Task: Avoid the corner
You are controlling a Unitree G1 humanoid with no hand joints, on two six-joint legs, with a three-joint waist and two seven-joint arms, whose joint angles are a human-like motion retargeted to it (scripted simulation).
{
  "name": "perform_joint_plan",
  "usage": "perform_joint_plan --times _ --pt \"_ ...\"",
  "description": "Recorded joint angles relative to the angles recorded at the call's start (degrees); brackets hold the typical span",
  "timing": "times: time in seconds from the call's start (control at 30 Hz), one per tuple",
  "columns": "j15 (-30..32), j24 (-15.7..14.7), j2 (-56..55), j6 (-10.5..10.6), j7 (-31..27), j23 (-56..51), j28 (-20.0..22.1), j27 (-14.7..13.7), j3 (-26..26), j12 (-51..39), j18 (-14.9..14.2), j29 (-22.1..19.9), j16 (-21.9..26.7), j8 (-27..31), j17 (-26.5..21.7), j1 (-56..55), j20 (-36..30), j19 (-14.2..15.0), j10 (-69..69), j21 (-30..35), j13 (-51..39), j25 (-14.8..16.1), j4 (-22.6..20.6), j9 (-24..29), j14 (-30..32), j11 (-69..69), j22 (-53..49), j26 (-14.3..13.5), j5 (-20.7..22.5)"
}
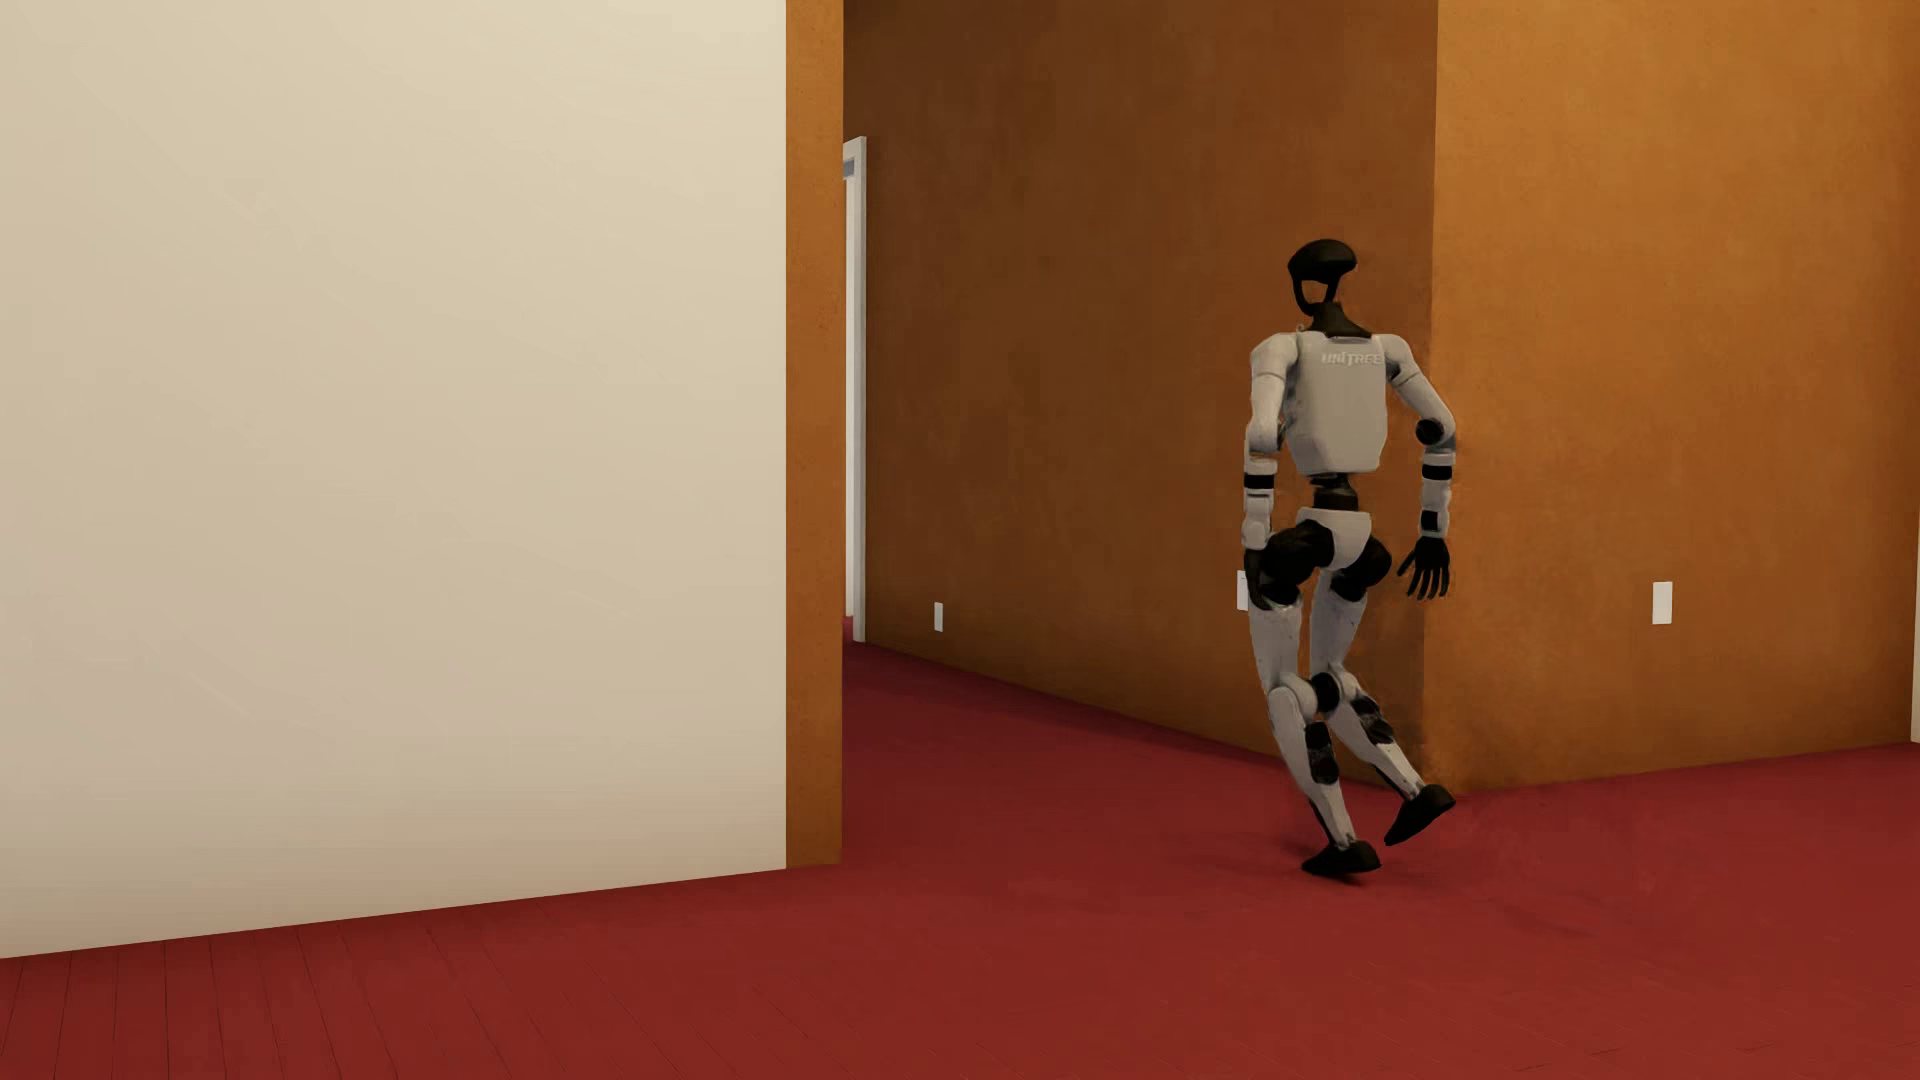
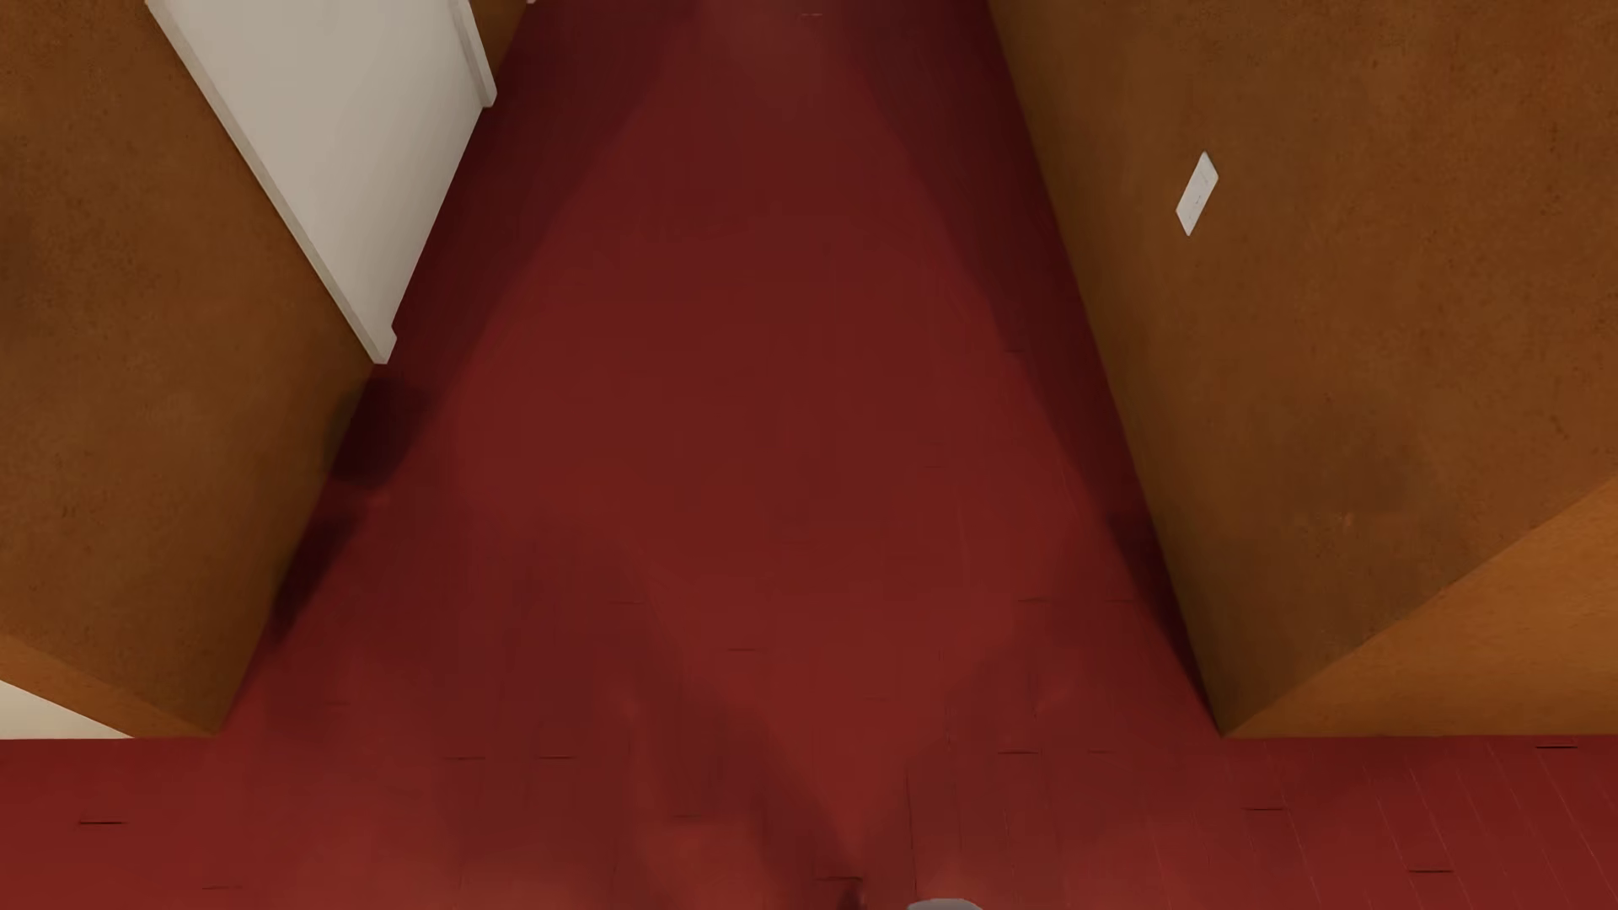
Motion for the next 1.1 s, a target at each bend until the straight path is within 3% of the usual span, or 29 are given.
perform_joint_plan --times 0.03,0.13,0.2,0.23,0.27,0.3,0.33,0.37,0.4,0.47,0.5,0.53,0.6,0.63,0.67,0.7,0.73,0.77,0.8,0.83,0.87,0.9,0.93,0.97,1.03,1.1 --pt "-0.1 0.0 -3.2 0.6 0.0 0.8 0.0 0.0 -3.3 -1.8 0.0 0.0 0.5 0.0 0.1 6.2 3.4 0.0 -2.2 0.6 1.8 0.0 1.7 0.3 -3.3 -6.9 -3.3 0.0 1.8" --pt "5.3 0.0 -10.4 0.4 0.0 2.8 0.0 0.0 -9.7 -8.9 0.0 0.0 1.7 0.0 0.5 18.8 13.1 0.0 -6.7 2.4 6.0 0.0 4.0 -1.7 -11.8 -35.0 -12.3 0.0 1.5" --pt "3.7 0.0 -12.9 -0.2 0.0 3.1 0.0 0.0 -12.4 -12.1 0.0 0.0 2.9 0.0 0.4 24.3 16.6 0.0 -7.0 2.7 8.1 0.0 5.5 -3.7 -13.4 -44.4 -17.0 0.0 0.5" --pt "4.3 0.0 -13.9 0.4 0.0 3.5 0.0 0.0 -15.1 -12.6 0.0 0.0 2.9 0.0 0.3 26.5 18.2 0.0 -5.7 2.6 8.8 0.0 8.7 -3.7 -11.5 -41.4 -18.1 0.0 0.3" --pt "8.6 0.0 -16.5 1.7 0.0 5.0 0.0 0.0 -16.1 -12.3 0.0 0.0 2.4 0.0 0.4 27.2 19.2 0.0 -2.3 3.4 8.6 0.0 11.8 -3.8 -7.0 -33.5 -18.2 0.0 1.1" --pt "9.4 0.0 -17.2 4.0 0.0 8.0 0.0 0.0 -15.7 -10.8 0.0 0.0 0.7 0.0 0.6 26.6 19.3 0.0 4.4 4.7 7.4 0.0 15.2 -3.0 1.1 -26.0 -16.2 0.0 3.7" --pt "6.6 0.0 -14.3 4.3 0.0 9.8 0.0 0.0 -14.0 -9.2 0.0 0.0 0.1 0.0 1.1 23.2 18.9 0.0 15.3 4.8 5.4 0.0 16.3 -2.5 10.3 -22.2 -14.0 0.0 5.2" --pt "3.1 0.0 -11.4 3.6 0.0 8.3 0.0 0.0 -11.9 -8.5 0.0 0.0 0.4 0.0 2.1 15.8 15.8 0.0 30.6 3.4 4.9 0.0 14.7 -2.9 16.9 -21.2 -11.7 0.0 6.1" --pt "2.1 0.0 -5.9 4.1 0.0 5.8 0.0 0.0 -7.5 -8.2 0.0 0.0 0.1 0.0 2.6 9.6 12.1 0.0 42.8 2.5 4.0 0.0 14.8 -2.1 16.3 -23.3 -8.6 0.0 8.5" --pt "2.6 0.0 4.3 1.3 0.0 -1.0 0.0 0.0 1.7 -4.0 0.0 0.0 -0.4 0.0 3.7 -2.4 8.5 0.0 51.0 -0.5 0.7 0.0 11.3 -1.7 15.1 -29.5 -4.3 0.0 9.6" --pt "2.6 0.0 10.5 -0.2 0.0 -5.1 0.0 0.0 5.3 -0.1 0.0 0.0 -0.3 0.0 4.1 -7.2 9.4 0.0 47.1 -1.0 -0.8 0.0 9.8 -1.4 16.7 -33.4 -3.7 0.0 9.5" --pt "2.3 0.0 16.0 -0.2 0.0 -8.9 0.0 0.0 7.8 -0.2 0.0 0.0 -2.4 0.0 3.9 -11.2 4.0 0.0 37.7 -3.4 -2.5 0.0 8.8 -1.1 20.9 -36.5 5.9 0.0 9.3" --pt "0.7 0.0 25.7 -1.1 0.0 -17.2 0.0 0.0 12.5 5.3 0.0 0.0 -1.1 0.0 3.8 -17.1 -1.9 0.0 13.2 -5.8 -5.8 0.0 8.1 -1.5 28.5 -41.7 7.1 0.0 8.0" --pt "-1.3 0.0 29.6 -0.5 0.0 -20.4 0.0 0.0 14.3 7.2 0.0 0.0 -1.4 0.0 3.1 -18.2 -3.2 0.0 2.0 -7.5 -7.9 0.0 8.8 -1.9 20.5 -42.7 8.5 0.0 7.6" --pt "-3.6 0.0 32.2 0.1 0.0 -22.7 0.0 0.0 16.3 8.9 0.0 0.0 -1.3 0.0 2.4 -19.7 -5.3 0.0 -4.2 -8.2 -9.7 0.0 9.5 -2.4 3.1 -42.9 9.0 0.0 7.1" --pt "-5.7 0.0 34.1 0.4 0.0 -23.9 0.0 0.0 18.0 10.5 0.0 0.0 -1.5 0.0 1.9 -21.3 -6.2 0.0 -2.8 -9.7 -10.9 0.0 10.4 -2.8 -8.4 -42.3 9.6 0.0 6.0" --pt "-5.5 0.0 35.9 0.3 0.0 -24.0 0.0 0.0 20.0 11.6 0.0 0.0 -1.6 0.0 1.9 -22.7 -7.4 0.0 -3.2 -10.9 -11.5 0.0 10.1 -2.6 -8.7 -40.9 10.2 0.0 4.8" --pt "-2.8 0.0 38.5 -0.3 0.0 -22.2 0.0 0.0 21.2 12.4 0.0 0.0 -1.6 0.0 2.4 -23.9 -8.4 0.0 -2.0 -12.0 -11.3 0.0 9.1 -2.3 1.6 -39.4 11.1 0.0 3.3" --pt "4.3 0.0 38.3 -1.1 0.0 -19.9 0.0 0.0 20.8 12.6 0.0 0.0 -1.9 0.0 3.2 -26.0 -9.1 0.0 0.5 -12.7 -10.4 0.0 7.4 -3.4 16.6 -35.8 11.9 0.0 2.4" --pt "15.7 0.0 35.8 -3.1 0.0 -15.1 0.0 0.0 19.8 11.9 0.0 0.0 -1.9 0.0 4.6 -26.2 -10.6 0.0 5.3 -11.8 -9.3 0.0 4.7 -3.7 24.2 -26.7 12.9 0.0 -0.3" --pt "25.3 0.0 33.2 -3.4 0.0 -9.5 0.0 0.0 18.4 10.9 0.0 0.0 -1.7 0.0 5.6 -23.1 -10.2 0.0 8.5 -10.2 -7.9 0.0 2.9 -3.0 24.0 -16.9 12.7 0.0 -1.2" --pt "24.6 0.0 26.5 -2.7 0.0 -4.8 0.0 0.0 17.0 8.7 0.0 0.0 -2.4 0.0 5.1 -19.6 -9.3 0.0 8.9 -7.2 -7.2 0.0 1.4 -2.4 22.6 -4.6 11.7 0.0 -1.1" --pt "15.4 0.0 20.7 -2.9 0.0 0.1 0.0 0.0 14.4 7.0 0.0 0.0 -1.6 0.0 5.8 -14.0 -7.5 0.0 7.4 -3.7 -7.5 0.0 0.2 -1.2 19.7 5.1 8.8 0.0 -2.0" --pt "6.6 0.0 15.8 -1.5 0.0 3.8 0.0 0.0 9.9 4.8 0.0 0.0 -1.7 0.0 5.6 -8.7 -5.6 0.0 6.1 -1.6 -6.3 0.0 0.2 -1.1 16.6 9.6 6.3 0.0 -1.2" --pt "0.8 0.0 6.8 0.6 0.0 7.6 0.0 0.0 2.5 -0.4 0.0 0.0 -0.7 0.0 5.1 1.3 -1.6 0.0 1.9 0.7 -2.0 0.0 1.6 -1.4 9.7 5.2 0.0 0.0 0.0" --pt "3.0 0.0 2.0 2.0 0.0 8.7 0.0 0.0 -3.0 -4.9 0.0 0.0 0.5 0.0 3.9 10.4 5.2 0.0 -2.3 1.9 3.0 0.0 4.1 -2.1 2.3 -13.5 -6.8 0.0 0.4"
